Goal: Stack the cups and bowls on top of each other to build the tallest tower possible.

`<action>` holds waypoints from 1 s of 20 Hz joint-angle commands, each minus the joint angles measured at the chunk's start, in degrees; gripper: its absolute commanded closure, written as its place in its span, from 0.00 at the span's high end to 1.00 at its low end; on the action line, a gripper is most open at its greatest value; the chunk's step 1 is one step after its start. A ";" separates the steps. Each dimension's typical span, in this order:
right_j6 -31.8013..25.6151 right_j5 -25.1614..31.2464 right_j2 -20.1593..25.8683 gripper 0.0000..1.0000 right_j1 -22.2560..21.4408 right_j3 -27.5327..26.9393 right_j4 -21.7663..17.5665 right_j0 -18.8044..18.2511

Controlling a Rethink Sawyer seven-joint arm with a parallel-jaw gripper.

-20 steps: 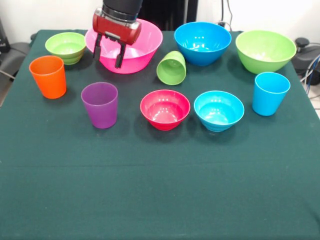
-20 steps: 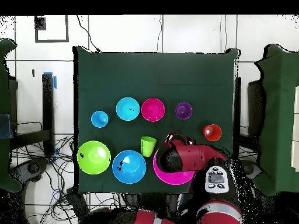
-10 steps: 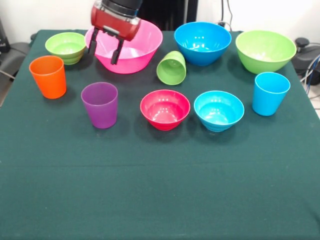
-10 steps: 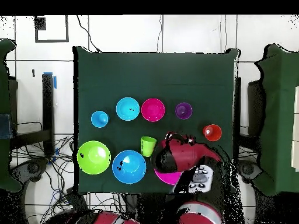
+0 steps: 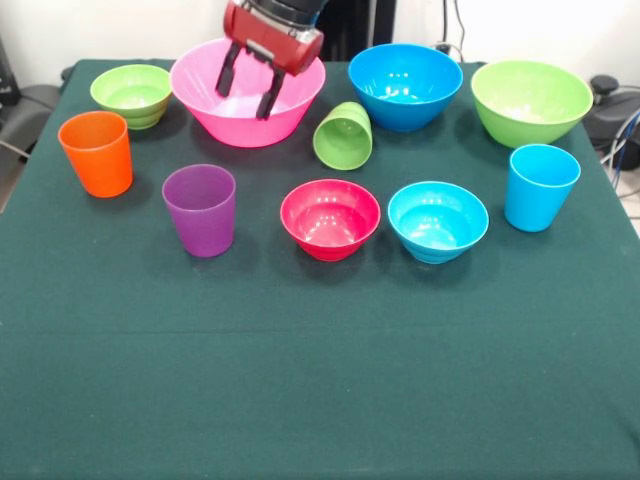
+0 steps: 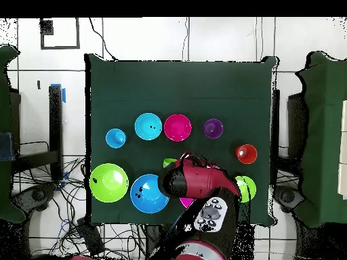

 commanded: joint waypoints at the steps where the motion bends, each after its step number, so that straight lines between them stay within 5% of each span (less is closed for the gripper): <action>1: 20.98 15.88 -2.35 1.00 -1.68 5.79 12.83 5.27; 6: 28.64 19.87 -2.53 1.00 -1.30 8.39 21.63 7.15; 9: 28.09 17.84 -2.60 1.00 -0.67 8.97 22.24 7.61; 15: 31.66 -7.12 -5.36 1.00 9.29 7.36 19.00 11.23; 20: 30.13 -13.71 -3.72 1.00 12.04 7.16 18.83 9.22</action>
